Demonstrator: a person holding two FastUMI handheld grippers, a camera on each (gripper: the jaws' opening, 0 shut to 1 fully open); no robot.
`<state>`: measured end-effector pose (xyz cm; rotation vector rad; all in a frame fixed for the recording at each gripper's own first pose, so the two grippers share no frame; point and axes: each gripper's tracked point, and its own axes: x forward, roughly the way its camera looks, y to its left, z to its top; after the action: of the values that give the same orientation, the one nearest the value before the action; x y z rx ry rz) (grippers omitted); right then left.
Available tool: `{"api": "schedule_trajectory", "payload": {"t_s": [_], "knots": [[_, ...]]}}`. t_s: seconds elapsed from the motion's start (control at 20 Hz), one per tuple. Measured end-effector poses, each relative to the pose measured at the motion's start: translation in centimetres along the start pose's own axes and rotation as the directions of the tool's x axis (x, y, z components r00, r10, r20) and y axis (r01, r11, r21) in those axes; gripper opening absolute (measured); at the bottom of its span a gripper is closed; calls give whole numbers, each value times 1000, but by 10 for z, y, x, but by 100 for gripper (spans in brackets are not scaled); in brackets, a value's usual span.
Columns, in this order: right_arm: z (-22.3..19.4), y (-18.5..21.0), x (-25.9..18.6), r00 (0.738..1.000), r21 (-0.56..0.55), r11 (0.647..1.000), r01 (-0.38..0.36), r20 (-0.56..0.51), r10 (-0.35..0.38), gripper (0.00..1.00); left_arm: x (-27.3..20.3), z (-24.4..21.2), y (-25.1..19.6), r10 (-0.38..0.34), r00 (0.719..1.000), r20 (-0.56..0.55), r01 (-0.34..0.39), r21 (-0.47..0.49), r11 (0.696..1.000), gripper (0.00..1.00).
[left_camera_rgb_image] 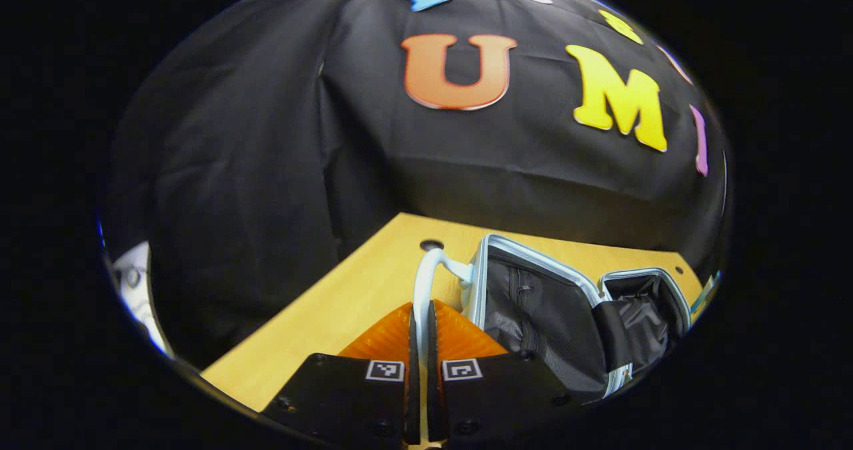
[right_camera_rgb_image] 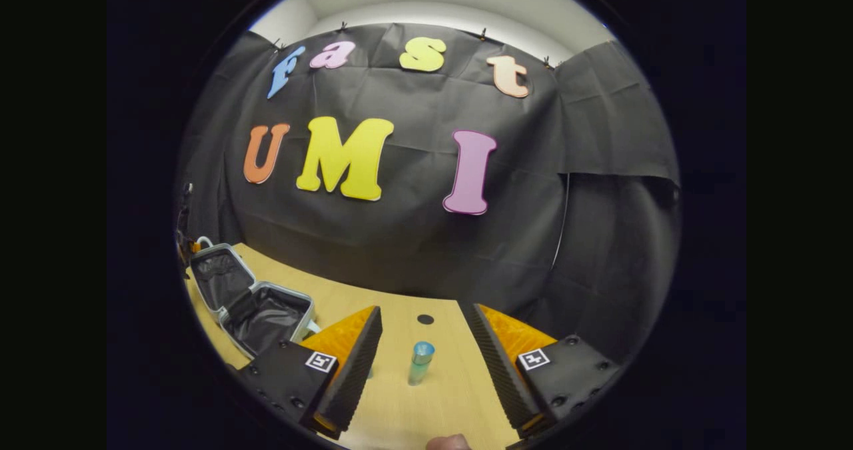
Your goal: First open the suitcase, pack the skin care products into it, and then close the suitcase.
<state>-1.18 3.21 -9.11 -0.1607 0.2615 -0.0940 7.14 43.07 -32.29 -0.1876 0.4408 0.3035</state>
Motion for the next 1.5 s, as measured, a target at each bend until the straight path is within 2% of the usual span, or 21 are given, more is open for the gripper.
{"api": "schedule_trajectory", "payload": {"t_s": [0.15, 0.2, 0.25, 0.35, 0.4, 0.45, 0.5, 0.55, 0.6, 0.7, 0.85, 0.9, 1.05, 1.2, 1.3, 1.5], "knots": [[-2, 12, 2, 1000, -21, 1000, -17, -12, 16, 80, 25, -53, -9, -25, 995, -92, 11, -146, 989, 10], [-1, 16, 3, 1000, -26, 999, -24, -13, 24, 80, 32, -64, -12, -23, 994, -111, 4, -167, 986, 11], [-3, 21, 3, 999, -30, 999, -33, -17, 33, 80, 32, -69, -11, -23, 992, -122, 1, -175, 985, 13], [-3, 27, 3, 999, -33, 998, -51, -19, 51, 80, 28, -64, -1, -25, 995, -97, 6, -192, 981, 23], [-3, 29, 4, 998, -32, 998, -55, -18, 55, 80, 25, -63, 1, -21, 995, -101, 1, -191, 982, 43], [-4, 31, 5, 998, -27, 998, -62, -20, 61, 80, 22, -61, 5, -7, 995, -96, -11, -180, 984, 35], [-6, 32, 7, 998, -19, 998, -63, -26, 63, 80, 15, -54, 4, -7, 997, -75, -6, -174, 985, 39], [-8, 31, 8, 998, -9, 998, -64, -29, 64, 80, 7, -42, -2, -13, 999, -48, 4, -171, 985, 51], [-9, 31, 10, 997, 3, 998, -67, -32, 67, 80, -4, -30, -8, -10, 1000, -21, 7, -152, 988, 80], [-9, 27, 13, 998, 20, 998, -64, -27, 65, 80, -29, -7, -29, -12, 999, 41, 15, -72, 997, 92], [-14, 17, 16, 998, 43, 997, -59, -21, 60, 80, -70, 23, -93, -61, 990, 126, 60, 10, 998, 93], [-16, 13, 17, 998, 51, 997, -58, -21, 60, 80, -83, 28, -119, -87, 985, 147, 86, 18, 996, 97], [-25, 0, 17, 997, 74, 995, -65, -32, 67, 80, -118, 22, -193, -168, 974, 154, 170, 1, 985, 98], [-33, -16, 13, 996, 76, 994, -74, -39, 77, 80, -150, 10, -258, -221, 962, 161, 212, 69, 975, 98], [-40, -30, 11, 996, 74, 994, -77, -44, 80, 80, -166, -3, -312, -293, 946, 137, 284, 78, 956, 98], [-45, -61, 7, 997, 68, 996, -60, -43, 63, 80, -185, -46, -425, -448, 892, 56, 440, 116, 891, 98]]}}
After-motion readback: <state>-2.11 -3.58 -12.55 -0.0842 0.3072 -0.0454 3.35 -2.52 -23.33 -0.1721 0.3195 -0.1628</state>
